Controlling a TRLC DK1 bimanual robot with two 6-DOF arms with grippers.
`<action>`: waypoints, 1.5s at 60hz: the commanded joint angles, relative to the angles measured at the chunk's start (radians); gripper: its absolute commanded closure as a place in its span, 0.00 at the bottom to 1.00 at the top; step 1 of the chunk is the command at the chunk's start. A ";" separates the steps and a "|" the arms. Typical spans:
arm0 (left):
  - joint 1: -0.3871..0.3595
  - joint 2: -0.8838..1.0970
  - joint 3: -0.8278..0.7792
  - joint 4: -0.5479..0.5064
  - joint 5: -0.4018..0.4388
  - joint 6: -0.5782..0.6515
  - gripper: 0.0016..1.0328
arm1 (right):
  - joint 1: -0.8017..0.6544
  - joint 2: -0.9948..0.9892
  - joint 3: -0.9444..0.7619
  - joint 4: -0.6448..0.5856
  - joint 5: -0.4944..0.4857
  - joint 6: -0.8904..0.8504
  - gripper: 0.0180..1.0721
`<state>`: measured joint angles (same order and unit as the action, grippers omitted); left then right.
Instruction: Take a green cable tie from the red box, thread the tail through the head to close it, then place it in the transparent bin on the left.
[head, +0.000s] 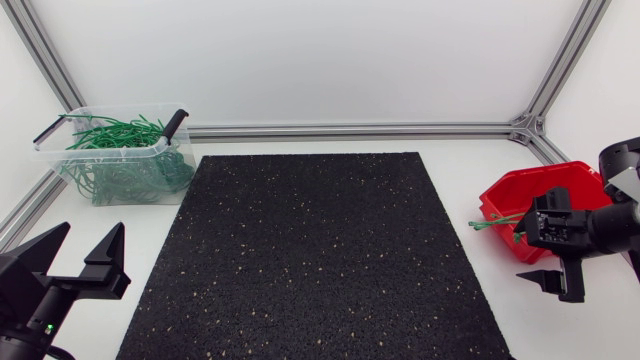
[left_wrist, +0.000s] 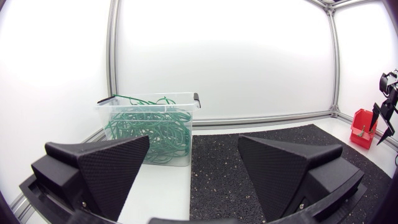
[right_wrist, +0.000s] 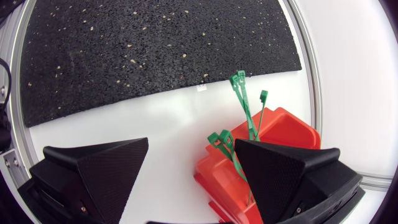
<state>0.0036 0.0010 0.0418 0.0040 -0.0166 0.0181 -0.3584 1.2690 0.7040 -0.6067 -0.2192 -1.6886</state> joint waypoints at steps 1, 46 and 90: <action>0.003 0.007 -0.039 -0.027 -0.005 -0.026 0.04 | -0.013 -0.036 -0.026 -0.041 0.003 -0.052 0.04; 0.004 0.007 -0.037 -0.027 -0.003 -0.026 0.04 | -0.073 -0.079 0.034 0.022 -0.051 -0.057 0.05; -0.005 0.007 -0.039 -0.027 -0.003 -0.026 0.04 | 0.090 0.104 0.066 0.412 0.052 0.170 0.05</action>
<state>0.0036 0.0006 0.0418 0.0044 -0.0166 0.0181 -0.2752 1.3548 0.7422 -0.2111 -0.1772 -1.5520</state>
